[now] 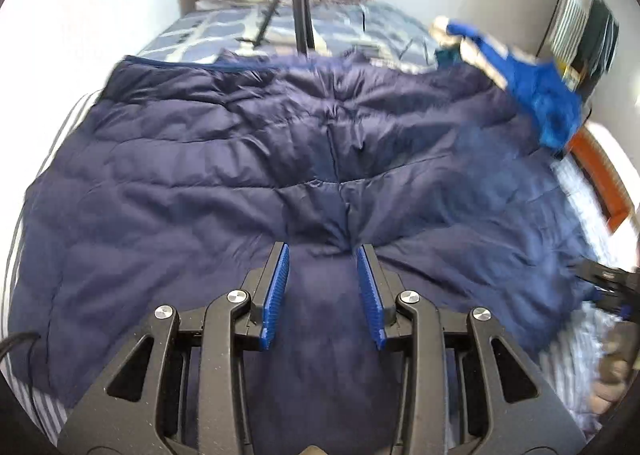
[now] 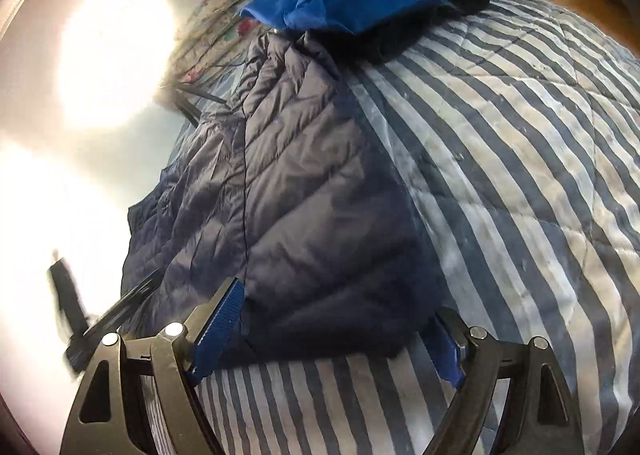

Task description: Fold large clothes

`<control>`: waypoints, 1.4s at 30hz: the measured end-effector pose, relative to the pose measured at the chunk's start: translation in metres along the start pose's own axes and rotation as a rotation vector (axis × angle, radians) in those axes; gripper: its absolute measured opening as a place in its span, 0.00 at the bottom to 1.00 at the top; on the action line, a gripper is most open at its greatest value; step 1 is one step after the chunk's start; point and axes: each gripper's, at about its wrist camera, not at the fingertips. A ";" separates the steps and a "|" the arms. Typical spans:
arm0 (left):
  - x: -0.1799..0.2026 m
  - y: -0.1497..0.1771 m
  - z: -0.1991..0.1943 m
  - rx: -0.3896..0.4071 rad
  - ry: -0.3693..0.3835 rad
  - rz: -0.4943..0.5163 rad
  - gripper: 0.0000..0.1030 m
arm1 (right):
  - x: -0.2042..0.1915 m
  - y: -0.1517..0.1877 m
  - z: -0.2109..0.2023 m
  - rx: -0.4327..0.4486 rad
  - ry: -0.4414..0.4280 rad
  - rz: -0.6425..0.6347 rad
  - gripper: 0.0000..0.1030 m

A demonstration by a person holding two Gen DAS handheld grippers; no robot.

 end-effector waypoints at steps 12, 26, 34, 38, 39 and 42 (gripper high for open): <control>0.000 0.042 -0.002 -0.076 -0.020 -0.039 0.35 | -0.025 -0.012 0.003 0.017 0.034 -0.037 0.21; -0.003 0.006 -0.289 0.129 0.037 -0.187 0.35 | -0.160 -0.033 -0.052 0.136 0.006 -0.488 0.09; -0.020 0.063 -0.312 0.096 -0.111 -0.204 0.35 | -0.246 -0.013 -0.056 0.175 -0.067 -0.703 0.09; -0.041 0.078 -0.292 0.001 -0.176 -0.214 0.35 | -0.282 0.001 -0.055 0.184 -0.102 -0.770 0.09; -0.047 0.079 -0.292 -0.004 -0.180 -0.233 0.35 | -0.289 0.004 -0.054 0.183 -0.112 -0.776 0.09; -0.059 0.085 -0.296 -0.008 -0.172 -0.262 0.35 | -0.315 0.018 -0.046 0.173 -0.153 -0.793 0.08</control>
Point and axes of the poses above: each gripper's, at about its wrist camera, not at the fingertips, and z roughly the way its jaws point, x to its right, y to its underside, and after that the axes turned 12 degrees about x, right-handed
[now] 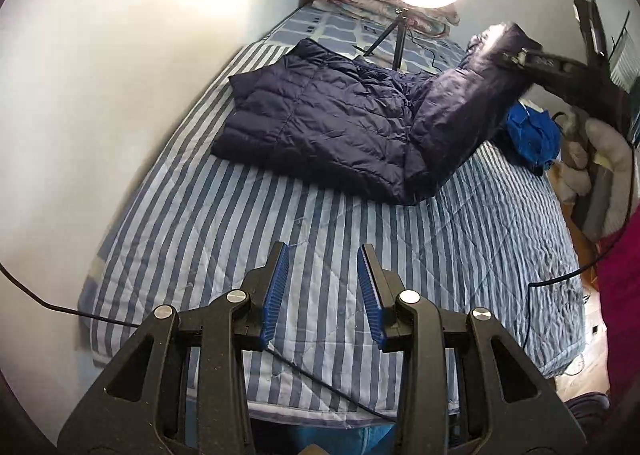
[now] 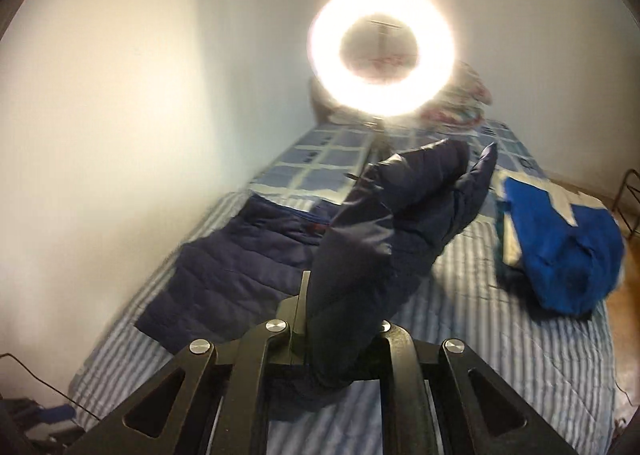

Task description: Fold large clothes

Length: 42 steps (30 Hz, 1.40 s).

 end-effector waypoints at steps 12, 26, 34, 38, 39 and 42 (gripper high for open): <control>-0.050 -0.001 -0.020 0.040 -0.016 -0.068 0.35 | -0.144 0.031 0.097 -0.088 -0.223 -0.084 0.08; -0.068 -0.007 -0.021 0.045 -0.025 -0.086 0.35 | -0.216 0.134 0.190 -0.297 -0.343 -0.121 0.08; -0.063 -0.007 -0.022 0.061 -0.027 -0.078 0.35 | -0.198 0.110 0.179 -0.324 -0.505 -0.003 0.40; -0.060 -0.007 -0.021 0.066 -0.037 -0.073 0.35 | -0.164 0.091 0.141 -0.275 -0.525 0.052 0.48; -0.059 -0.007 -0.021 0.068 -0.039 -0.071 0.35 | -0.153 0.088 0.133 -0.265 -0.521 0.065 0.48; -0.051 -0.012 -0.017 0.075 -0.039 -0.054 0.35 | -0.117 0.083 0.106 -0.245 -0.474 0.084 0.48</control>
Point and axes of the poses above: each gripper's, at about its wrist camera, not at the fingertips, and z roughly the way its jaws point, x to its right, y to its underside, and after that the axes turned 12 degrees about x, right-handed
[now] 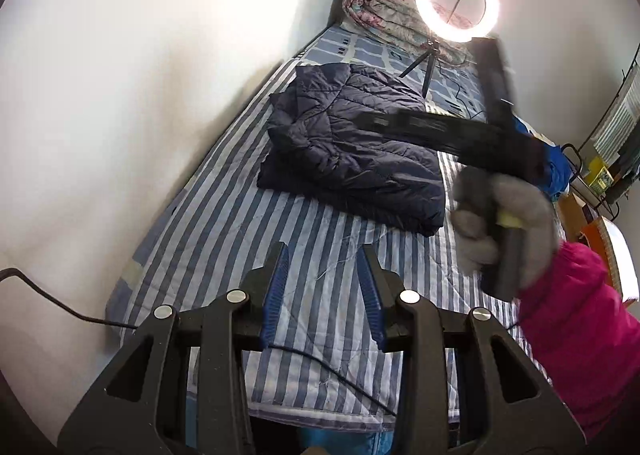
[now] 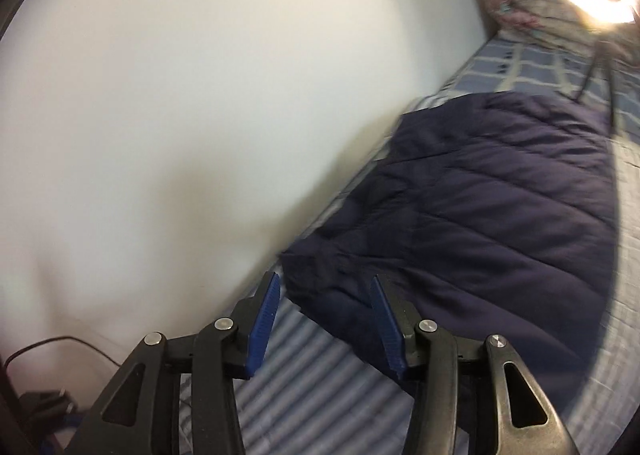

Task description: Fold large clothes

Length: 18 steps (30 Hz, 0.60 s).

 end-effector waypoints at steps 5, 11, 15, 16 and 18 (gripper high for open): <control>0.015 -0.029 0.018 0.039 -0.005 0.039 0.35 | 0.045 0.009 -0.059 0.054 0.100 0.056 0.55; 0.029 -0.079 0.077 0.119 -0.104 0.126 0.35 | 0.097 0.017 -0.072 0.079 0.180 0.177 0.69; 0.018 -0.095 0.143 0.074 -0.197 0.127 0.35 | 0.121 0.024 -0.066 0.056 0.218 0.199 0.79; 0.013 -0.095 0.155 0.059 -0.197 0.114 0.35 | 0.127 0.026 -0.064 0.052 0.205 0.224 0.79; 0.002 -0.090 0.186 0.022 -0.251 0.130 0.35 | 0.136 0.031 -0.064 0.045 0.180 0.267 0.79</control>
Point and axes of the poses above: each gripper's, at about its wrist camera, not at the fingertips, and z roughly the way its jaws point, x to its right, y to its underside, and after that the axes turned 12 degrees about x, right-handed
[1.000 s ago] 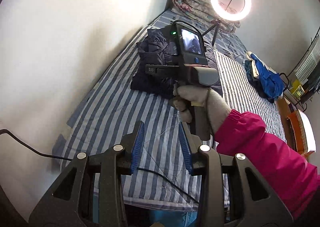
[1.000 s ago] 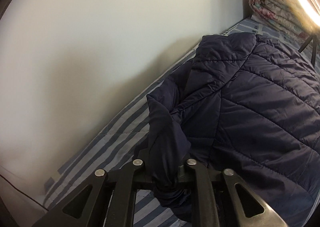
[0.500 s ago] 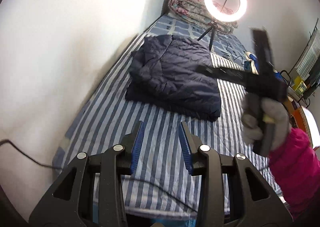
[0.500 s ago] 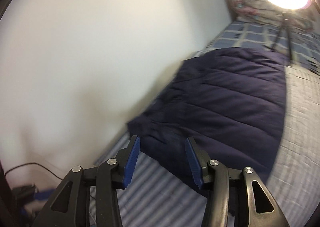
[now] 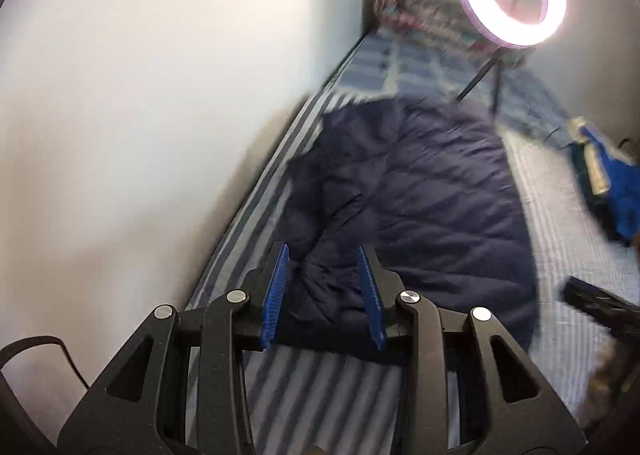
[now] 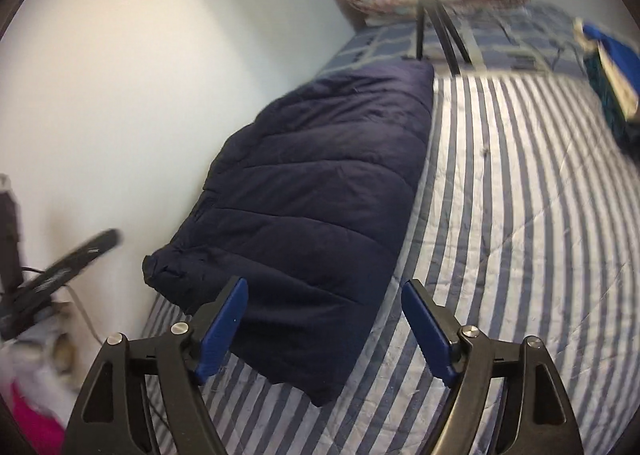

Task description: Fold large clothes

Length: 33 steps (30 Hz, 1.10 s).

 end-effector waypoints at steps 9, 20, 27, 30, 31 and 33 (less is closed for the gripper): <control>-0.018 0.062 0.083 -0.157 -0.138 0.107 0.35 | 0.019 0.021 0.037 -0.067 -0.041 0.097 0.83; -0.021 0.071 0.092 -0.160 -0.102 0.112 0.34 | 0.016 0.041 0.064 -0.157 -0.143 0.202 0.43; -0.018 0.084 0.072 -0.159 -0.043 0.111 0.34 | 0.005 0.034 0.037 -0.161 -0.054 0.079 0.25; -0.015 0.090 0.059 -0.166 0.004 0.109 0.32 | 0.003 0.036 0.019 -0.182 -0.017 0.030 0.24; -0.013 0.093 0.056 -0.167 0.017 0.117 0.32 | 0.004 0.034 0.016 -0.187 -0.010 0.022 0.24; -0.005 0.100 0.045 -0.168 0.052 0.140 0.32 | 0.007 0.035 0.000 -0.197 0.005 0.000 0.23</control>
Point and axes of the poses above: each gripper's, at about its wrist camera, not at the fingertips, and z roughly the way its jaws point, x to its right, y to its underside, and after that the axes turned 12 degrees about x, right-handed
